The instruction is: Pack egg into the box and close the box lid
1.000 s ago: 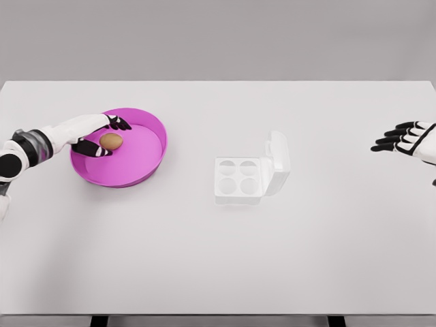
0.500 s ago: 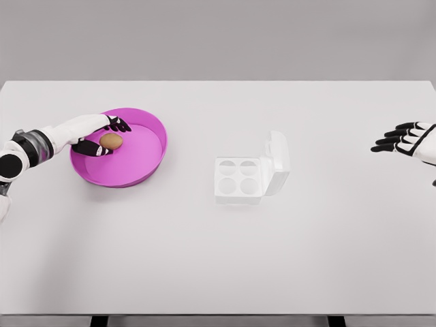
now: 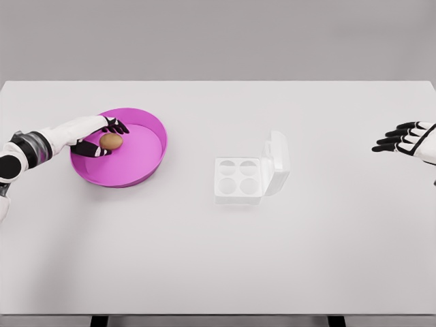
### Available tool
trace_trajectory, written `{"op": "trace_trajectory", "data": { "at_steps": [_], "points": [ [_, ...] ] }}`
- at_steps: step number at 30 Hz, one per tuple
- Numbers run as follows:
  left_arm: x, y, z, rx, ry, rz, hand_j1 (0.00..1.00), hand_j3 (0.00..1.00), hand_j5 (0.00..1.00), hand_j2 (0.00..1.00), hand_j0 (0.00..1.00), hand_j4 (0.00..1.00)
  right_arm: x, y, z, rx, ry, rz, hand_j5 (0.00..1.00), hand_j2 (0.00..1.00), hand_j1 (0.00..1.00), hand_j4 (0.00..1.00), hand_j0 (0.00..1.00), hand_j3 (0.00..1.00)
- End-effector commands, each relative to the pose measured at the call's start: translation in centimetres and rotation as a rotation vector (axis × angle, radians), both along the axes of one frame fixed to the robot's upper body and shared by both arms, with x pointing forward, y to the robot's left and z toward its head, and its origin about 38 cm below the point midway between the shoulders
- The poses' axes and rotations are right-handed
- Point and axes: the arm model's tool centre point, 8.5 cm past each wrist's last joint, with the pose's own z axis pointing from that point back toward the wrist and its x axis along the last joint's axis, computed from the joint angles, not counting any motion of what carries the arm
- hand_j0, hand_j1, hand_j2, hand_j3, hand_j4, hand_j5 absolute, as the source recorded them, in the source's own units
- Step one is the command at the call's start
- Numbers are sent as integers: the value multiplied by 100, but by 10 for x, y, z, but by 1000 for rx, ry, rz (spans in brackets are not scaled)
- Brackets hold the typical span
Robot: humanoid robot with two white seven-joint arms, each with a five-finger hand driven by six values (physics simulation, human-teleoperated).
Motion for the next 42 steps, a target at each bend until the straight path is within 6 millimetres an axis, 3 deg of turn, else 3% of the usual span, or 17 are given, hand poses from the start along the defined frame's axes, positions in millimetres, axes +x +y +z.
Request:
{"op": "trace_trajectory", "data": {
  "at_steps": [1, 22, 42],
  "points": [
    [0, 2, -2, -3, 6, 5, 70, 70, 70, 70, 70, 70, 0, 0, 1, 4, 1, -2, 100, 100, 100, 100, 100, 100],
    [1, 3, 0, -11, 3, 8, 53, 53, 53, 53, 53, 53, 0, -1, 3, -8, 2, -2, 100, 100, 100, 100, 100, 100],
    [2, 5, 23, -58, -59, 7, 46, 46, 46, 46, 46, 46, 0, -1, 3, -8, 2, -2, 100, 100, 100, 100, 100, 100]
  ]
}}
